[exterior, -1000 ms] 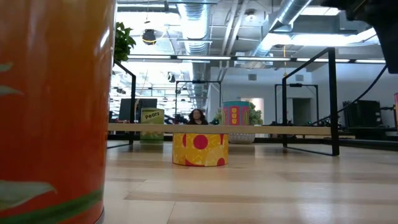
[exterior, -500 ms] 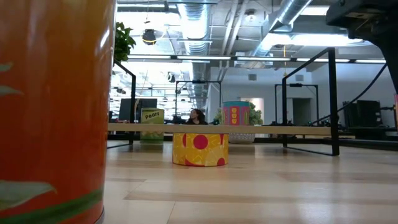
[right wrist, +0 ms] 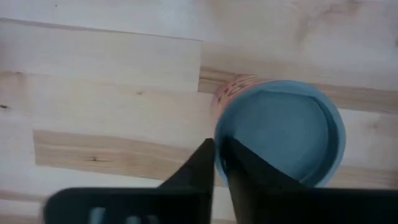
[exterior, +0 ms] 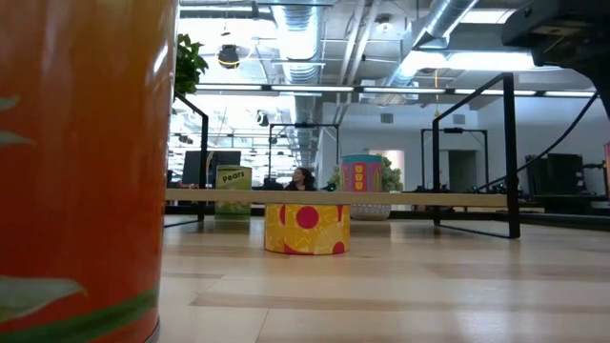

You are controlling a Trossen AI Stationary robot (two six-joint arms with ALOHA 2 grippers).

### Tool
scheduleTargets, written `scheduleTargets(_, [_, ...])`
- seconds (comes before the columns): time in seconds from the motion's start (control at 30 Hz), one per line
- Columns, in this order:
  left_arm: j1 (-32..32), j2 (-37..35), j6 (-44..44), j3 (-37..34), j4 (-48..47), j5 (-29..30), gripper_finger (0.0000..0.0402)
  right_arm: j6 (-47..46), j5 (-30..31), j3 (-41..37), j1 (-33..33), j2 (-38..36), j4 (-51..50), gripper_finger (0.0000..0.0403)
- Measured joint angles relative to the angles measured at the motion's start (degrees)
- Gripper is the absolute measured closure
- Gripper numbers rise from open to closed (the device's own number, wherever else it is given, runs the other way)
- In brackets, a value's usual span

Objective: Pick and place cans onto a shelf
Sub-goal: Put the canned mixed fruit on the shelf

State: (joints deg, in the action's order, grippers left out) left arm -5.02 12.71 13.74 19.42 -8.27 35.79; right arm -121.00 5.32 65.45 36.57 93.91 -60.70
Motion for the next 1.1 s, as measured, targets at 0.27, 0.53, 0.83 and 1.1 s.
scheduleTargets(0.27, [0.0, 0.0, 0.0, 0.0, 0.0, 0.0, 0.0308, 3.1, 2.0, 5.0, -0.3, 0.4, -0.7, 0.0398])
scheduleTargets(0.53, [0.0, 0.0, 0.0, 0.0, 0.0, 0.0, 0.0308, 13.5, 4.6, 15.7, -2.8, 0.2, 0.3, 0.0399])
scheduleTargets(0.83, [0.0, 0.0, 0.2, 0.0, 0.0, 0.0, 0.0308, 38.9, 15.7, 23.2, -14.8, 0.1, 0.9, 0.0400])
scheduleTargets(1.1, [0.0, 0.0, 0.3, 0.0, 0.0, 0.0, 0.0308, 72.8, 10.4, 24.0, -30.8, 0.1, 19.0, 0.0400])
